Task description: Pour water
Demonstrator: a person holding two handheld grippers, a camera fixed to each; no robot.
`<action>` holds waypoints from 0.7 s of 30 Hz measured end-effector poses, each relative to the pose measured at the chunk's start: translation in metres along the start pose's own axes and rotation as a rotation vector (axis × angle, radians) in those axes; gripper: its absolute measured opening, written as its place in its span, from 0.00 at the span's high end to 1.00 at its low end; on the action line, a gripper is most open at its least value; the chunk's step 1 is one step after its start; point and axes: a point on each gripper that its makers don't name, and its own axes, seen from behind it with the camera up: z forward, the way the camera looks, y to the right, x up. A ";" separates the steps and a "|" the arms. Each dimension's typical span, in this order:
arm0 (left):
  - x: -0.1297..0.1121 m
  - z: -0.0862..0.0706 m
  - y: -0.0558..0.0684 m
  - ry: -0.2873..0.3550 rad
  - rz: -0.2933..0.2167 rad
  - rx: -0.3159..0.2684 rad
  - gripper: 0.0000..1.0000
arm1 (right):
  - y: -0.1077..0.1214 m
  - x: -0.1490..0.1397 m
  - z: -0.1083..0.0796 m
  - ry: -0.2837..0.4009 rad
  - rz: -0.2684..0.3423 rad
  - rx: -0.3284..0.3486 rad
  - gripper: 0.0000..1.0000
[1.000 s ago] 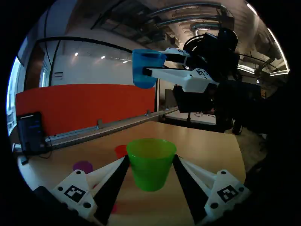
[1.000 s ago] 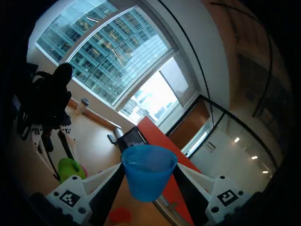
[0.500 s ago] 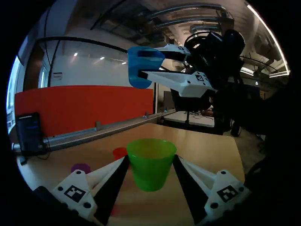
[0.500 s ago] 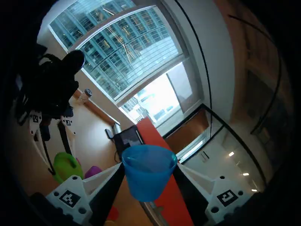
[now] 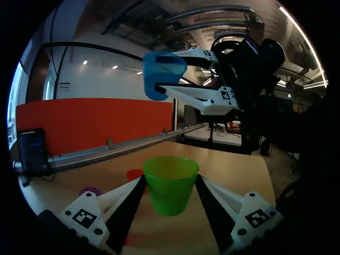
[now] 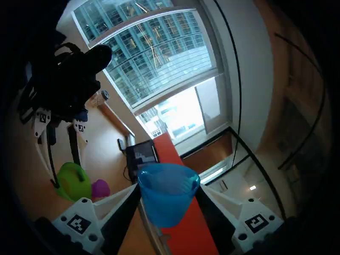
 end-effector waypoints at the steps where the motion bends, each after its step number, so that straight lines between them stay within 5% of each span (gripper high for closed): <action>1: 0.000 0.000 0.000 0.001 0.001 -0.001 0.16 | 0.000 -0.001 0.000 -0.001 -0.009 -0.001 0.11; 21: 0.005 0.001 0.001 0.000 0.012 -0.001 0.16 | 0.015 -0.001 -0.002 -0.001 -0.122 -0.030 0.11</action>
